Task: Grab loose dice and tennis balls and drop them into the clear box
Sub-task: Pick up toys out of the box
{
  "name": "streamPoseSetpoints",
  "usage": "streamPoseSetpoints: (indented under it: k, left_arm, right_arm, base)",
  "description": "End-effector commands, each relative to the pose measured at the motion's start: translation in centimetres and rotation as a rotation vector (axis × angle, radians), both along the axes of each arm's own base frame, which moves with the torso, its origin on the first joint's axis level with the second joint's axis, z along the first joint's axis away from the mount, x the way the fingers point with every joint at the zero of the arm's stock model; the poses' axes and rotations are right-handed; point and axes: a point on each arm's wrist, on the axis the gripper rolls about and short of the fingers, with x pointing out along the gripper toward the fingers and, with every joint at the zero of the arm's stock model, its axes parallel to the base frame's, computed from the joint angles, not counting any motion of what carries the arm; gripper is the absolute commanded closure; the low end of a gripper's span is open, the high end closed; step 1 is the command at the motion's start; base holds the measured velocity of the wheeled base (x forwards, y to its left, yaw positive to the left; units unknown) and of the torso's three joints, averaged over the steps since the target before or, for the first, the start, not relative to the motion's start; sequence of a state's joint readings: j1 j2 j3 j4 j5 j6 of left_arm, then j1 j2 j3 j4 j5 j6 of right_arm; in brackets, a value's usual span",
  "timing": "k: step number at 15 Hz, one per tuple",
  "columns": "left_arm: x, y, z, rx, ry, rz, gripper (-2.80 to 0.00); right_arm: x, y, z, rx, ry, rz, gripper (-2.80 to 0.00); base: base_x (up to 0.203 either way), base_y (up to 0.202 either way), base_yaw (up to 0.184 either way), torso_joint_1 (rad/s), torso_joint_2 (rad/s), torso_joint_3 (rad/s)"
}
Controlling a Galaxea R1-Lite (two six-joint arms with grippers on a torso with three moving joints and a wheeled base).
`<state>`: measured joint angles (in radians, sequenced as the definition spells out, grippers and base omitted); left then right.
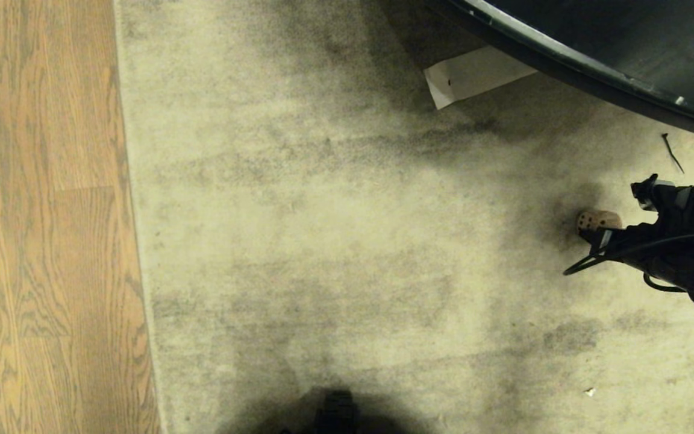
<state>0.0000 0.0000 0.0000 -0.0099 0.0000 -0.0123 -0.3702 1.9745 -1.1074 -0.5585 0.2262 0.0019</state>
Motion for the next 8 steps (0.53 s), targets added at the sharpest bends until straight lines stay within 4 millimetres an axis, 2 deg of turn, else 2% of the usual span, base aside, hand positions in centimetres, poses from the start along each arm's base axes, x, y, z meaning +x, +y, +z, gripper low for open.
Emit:
streamPoseSetpoints:
  k: [1, 8]
  left_arm:
    - [0.0, 0.0, -0.1, 0.0, 0.002, 0.0, 0.0]
    - [0.0, 0.0, -0.1, 0.0, 0.002, 0.0, 0.0]
  right_arm:
    - [-1.7, 0.7, 0.5, 0.009, 0.02, 0.007, 0.0]
    - [-8.9, 3.0, -1.2, 0.074, 0.139, 0.023, 0.0]
  base:
    - [0.0, 0.0, 0.0, 0.0, 0.0, 0.0]
    - [0.0, 0.0, 0.0, 0.0, 0.0, 0.0]
